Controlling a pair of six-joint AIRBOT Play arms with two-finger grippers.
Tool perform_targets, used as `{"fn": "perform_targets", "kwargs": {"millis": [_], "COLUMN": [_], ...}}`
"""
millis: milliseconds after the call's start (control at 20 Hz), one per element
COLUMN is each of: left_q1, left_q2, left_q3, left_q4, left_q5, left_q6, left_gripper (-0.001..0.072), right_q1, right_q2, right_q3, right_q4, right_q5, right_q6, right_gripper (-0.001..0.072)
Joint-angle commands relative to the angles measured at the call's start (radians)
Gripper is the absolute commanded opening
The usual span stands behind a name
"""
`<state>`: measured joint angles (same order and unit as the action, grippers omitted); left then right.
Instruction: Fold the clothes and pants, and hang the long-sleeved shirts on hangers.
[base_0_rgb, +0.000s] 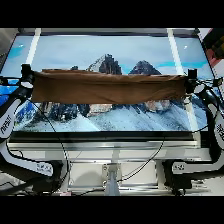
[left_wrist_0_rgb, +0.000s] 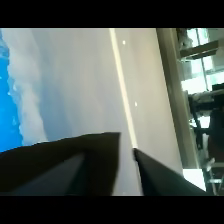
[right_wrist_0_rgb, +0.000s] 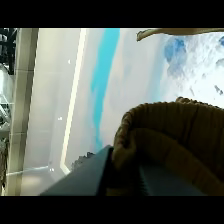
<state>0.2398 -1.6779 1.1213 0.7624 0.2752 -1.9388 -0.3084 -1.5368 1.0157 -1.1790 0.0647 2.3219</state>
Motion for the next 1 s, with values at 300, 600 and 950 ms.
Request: {"fn": "perform_targets", "kwargs": {"millis": [300, 600, 950], "left_q1": [0.0, 0.143, 0.399], "left_q2": [0.012, 0.054, 0.052], "left_q3": [0.001, 0.025, 0.322], "left_q4": [0.325, 0.549, 0.379], "left_q5": [0.035, -0.502, -1.254], "left_q6": [-0.006, -0.006, 0.383], "left_gripper": [0.0699, 0.0611, 0.0647], "right_q1": [0.003, -0.003, -0.003], "right_q2": [-0.005, -0.003, -0.003], "right_q3": [0.0, 0.0, 0.0], "right_q4": [-0.057, -0.057, -0.056], "right_q5": [0.042, 0.163, 0.294], "right_q6": [-0.19, -0.342, -0.436], "right_gripper": [0.0682, 0.0682, 0.0683]}}
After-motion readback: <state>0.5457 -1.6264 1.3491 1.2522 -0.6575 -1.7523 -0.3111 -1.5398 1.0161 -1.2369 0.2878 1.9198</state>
